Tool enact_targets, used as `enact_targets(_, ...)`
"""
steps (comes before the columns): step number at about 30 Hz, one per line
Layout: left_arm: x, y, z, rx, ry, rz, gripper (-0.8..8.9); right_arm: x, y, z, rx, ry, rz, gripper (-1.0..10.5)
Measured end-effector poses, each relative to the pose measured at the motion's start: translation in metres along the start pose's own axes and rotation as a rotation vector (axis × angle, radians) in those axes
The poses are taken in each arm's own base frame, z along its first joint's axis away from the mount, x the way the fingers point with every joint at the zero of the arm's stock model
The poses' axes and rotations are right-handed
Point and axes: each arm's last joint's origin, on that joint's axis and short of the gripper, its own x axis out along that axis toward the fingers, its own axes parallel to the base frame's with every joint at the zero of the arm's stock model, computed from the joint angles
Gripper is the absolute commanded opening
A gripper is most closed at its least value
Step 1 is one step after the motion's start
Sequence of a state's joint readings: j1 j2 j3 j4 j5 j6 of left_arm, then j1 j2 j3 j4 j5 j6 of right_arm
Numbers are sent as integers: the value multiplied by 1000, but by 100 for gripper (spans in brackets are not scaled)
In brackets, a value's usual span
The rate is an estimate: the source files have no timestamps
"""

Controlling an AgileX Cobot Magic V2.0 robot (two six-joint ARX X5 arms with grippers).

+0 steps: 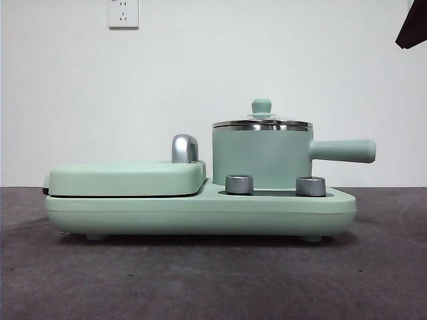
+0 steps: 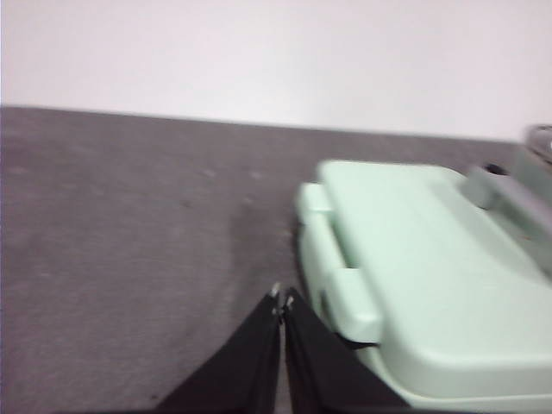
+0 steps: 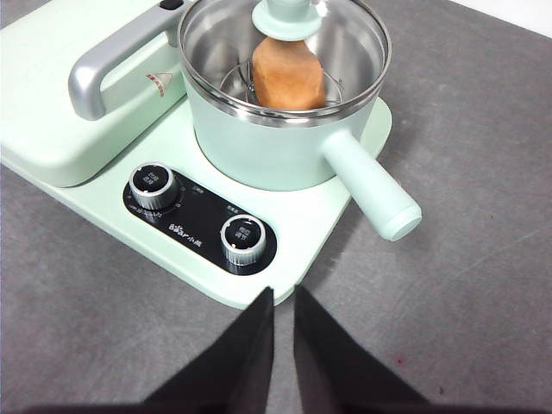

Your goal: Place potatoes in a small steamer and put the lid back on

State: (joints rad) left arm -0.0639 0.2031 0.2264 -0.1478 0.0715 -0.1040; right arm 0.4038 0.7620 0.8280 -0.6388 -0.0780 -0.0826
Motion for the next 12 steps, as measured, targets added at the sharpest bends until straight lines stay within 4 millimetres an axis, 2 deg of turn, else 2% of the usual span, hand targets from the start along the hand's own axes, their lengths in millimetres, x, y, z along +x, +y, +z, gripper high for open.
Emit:
enact_targets(6,2,9,-47,-8,-1,54,6,0,0,0,0,0,0,34)
enact_targets(12,0,10,-48,-28,-35,63,6,0,0,0,0,0,0,34)
